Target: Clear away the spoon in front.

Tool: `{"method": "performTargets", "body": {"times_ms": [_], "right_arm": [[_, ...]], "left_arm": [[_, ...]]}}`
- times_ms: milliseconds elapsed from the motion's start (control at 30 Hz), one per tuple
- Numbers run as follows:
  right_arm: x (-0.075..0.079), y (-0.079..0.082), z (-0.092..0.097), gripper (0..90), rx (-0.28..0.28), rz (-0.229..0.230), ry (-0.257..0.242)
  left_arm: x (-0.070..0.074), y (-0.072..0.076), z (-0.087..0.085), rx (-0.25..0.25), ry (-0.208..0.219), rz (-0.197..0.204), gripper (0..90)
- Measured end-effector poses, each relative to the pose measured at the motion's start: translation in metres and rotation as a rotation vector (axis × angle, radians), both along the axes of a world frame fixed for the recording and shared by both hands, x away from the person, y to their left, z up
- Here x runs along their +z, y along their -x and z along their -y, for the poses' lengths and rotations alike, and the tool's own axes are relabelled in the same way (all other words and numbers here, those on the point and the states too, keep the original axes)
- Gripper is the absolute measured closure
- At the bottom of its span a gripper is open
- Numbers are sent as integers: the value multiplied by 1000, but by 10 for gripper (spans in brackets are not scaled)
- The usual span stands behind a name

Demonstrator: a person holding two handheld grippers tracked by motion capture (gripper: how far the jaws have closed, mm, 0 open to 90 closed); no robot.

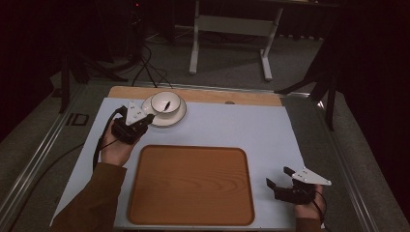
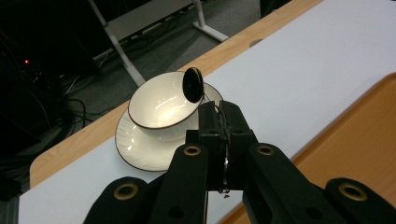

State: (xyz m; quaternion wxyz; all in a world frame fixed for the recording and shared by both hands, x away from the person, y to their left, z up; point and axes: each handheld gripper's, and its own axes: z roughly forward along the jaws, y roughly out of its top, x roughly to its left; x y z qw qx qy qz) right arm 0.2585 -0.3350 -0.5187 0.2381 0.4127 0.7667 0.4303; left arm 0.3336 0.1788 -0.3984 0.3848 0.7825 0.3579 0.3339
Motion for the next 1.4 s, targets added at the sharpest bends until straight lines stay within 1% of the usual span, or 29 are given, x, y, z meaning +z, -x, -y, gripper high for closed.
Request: {"method": "performTargets", "body": {"times_ms": [67,267,533,700,800,933,1100,1233,1400], "right_arm": [[0,0,0,152,0,1,0],[0,0,0,152,1,4,0],[0,0,0,152,-2,5,-2],[0,0,0,152,-2,5,-2],[0,0,0,152,-2,6,-2],[1,1,0,152,-3,7,-2],[1,1,0,152,-4,7,-3],[1,1,0,152,-3,6,-2],[1,1,0,152,-3,7,-4]], "left_arm": [[-2,4,0,-3,2,1,889],[-5,8,-1,-1,5,0,889],[-11,19,-6,5,13,-3,889],[-15,24,-8,7,8,-5,889],[-16,27,-9,10,17,-2,889],[-18,31,-10,16,17,4,889],[-22,35,-11,17,29,-1,889],[-24,38,-12,18,31,-1,889],[-26,43,-15,26,46,3,889]]}}
